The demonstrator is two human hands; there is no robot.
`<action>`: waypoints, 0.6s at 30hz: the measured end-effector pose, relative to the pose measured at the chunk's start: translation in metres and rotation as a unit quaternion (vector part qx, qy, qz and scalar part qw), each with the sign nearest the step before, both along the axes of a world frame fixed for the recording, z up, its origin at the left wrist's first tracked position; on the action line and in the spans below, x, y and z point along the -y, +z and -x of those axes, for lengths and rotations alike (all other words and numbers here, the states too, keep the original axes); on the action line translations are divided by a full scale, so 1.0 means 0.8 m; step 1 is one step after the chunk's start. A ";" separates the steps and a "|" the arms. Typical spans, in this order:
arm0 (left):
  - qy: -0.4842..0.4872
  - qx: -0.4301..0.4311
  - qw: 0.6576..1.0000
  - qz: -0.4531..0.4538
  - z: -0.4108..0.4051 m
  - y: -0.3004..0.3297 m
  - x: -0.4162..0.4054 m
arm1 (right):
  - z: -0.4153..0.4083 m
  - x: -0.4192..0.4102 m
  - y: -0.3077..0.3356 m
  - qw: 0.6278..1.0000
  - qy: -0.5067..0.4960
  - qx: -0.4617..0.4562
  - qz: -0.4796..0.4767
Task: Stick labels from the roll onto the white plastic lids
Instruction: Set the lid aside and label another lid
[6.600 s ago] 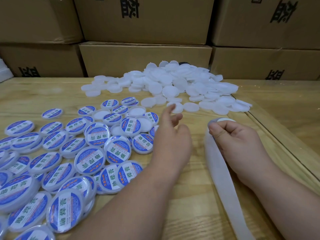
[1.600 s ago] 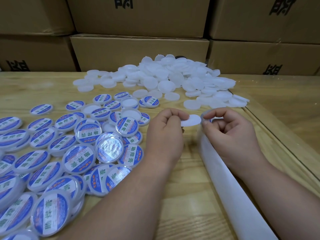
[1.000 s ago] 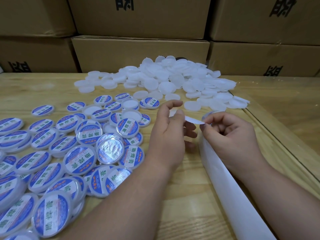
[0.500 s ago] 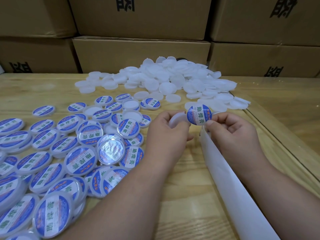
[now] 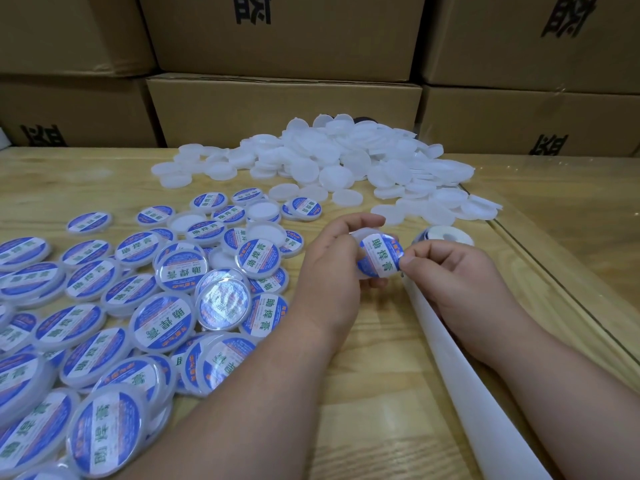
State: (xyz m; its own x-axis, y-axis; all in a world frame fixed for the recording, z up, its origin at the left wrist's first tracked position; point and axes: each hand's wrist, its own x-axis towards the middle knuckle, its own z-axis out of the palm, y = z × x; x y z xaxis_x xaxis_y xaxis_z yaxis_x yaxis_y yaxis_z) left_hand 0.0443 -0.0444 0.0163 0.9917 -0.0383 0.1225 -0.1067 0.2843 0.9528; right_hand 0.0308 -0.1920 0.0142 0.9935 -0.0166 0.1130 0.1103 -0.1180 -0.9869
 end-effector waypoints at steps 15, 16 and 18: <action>-0.014 -0.008 1.000 0.009 -0.001 0.001 0.002 | 0.000 -0.004 -0.001 0.999 -0.003 -0.008 0.034; -0.015 -0.008 1.000 0.009 -0.001 0.000 0.002 | 0.000 -0.003 -0.002 0.999 -0.002 -0.007 0.034; -0.015 -0.007 1.000 0.008 -0.001 -0.001 0.002 | -0.001 -0.003 -0.002 0.999 -0.001 -0.006 0.032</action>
State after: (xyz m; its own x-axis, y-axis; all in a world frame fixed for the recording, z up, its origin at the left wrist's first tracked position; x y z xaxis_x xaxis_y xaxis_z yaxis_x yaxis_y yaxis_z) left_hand 0.0448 -0.0459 0.0157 0.9917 -0.0662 0.1103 -0.0855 0.3020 0.9495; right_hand 0.0317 -0.1893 0.0123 0.9948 -0.0114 0.1010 0.0973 -0.1815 -0.9786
